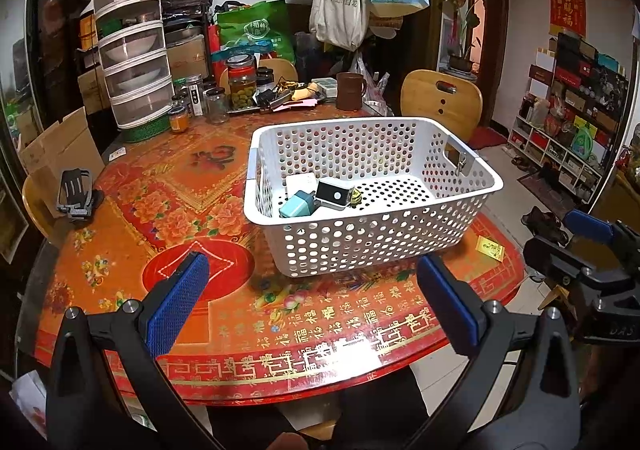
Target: Organize rigid objects
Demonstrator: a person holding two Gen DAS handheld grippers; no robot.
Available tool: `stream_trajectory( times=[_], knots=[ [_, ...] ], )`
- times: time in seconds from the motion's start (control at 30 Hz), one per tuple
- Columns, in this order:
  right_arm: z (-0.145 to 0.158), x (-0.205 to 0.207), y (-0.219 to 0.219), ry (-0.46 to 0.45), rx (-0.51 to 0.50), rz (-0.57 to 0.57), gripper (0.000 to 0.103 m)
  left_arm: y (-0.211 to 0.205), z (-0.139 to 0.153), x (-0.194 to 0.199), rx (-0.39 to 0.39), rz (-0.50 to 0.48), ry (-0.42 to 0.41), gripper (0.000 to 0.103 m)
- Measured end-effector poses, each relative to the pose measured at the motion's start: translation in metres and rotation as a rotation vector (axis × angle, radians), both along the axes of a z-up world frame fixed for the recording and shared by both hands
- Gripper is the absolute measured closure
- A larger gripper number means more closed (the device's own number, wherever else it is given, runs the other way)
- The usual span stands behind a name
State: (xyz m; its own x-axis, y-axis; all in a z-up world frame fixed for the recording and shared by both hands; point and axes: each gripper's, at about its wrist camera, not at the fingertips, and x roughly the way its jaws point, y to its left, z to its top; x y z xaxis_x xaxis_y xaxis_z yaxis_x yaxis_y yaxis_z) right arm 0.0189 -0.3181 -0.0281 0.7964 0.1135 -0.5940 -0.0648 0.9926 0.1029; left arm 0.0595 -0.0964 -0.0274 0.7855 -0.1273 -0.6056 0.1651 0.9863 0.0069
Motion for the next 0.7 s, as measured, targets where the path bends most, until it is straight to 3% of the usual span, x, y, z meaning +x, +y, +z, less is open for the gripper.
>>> stream_trajectory(
  times=[0.7],
  knots=[
    [0.0040, -0.0008, -0.0001, -0.012, 0.000, 0.010, 0.000, 0.0051, -0.0021, -0.0013, -0.005, 0.002, 0.005, 0.001]
  ],
)
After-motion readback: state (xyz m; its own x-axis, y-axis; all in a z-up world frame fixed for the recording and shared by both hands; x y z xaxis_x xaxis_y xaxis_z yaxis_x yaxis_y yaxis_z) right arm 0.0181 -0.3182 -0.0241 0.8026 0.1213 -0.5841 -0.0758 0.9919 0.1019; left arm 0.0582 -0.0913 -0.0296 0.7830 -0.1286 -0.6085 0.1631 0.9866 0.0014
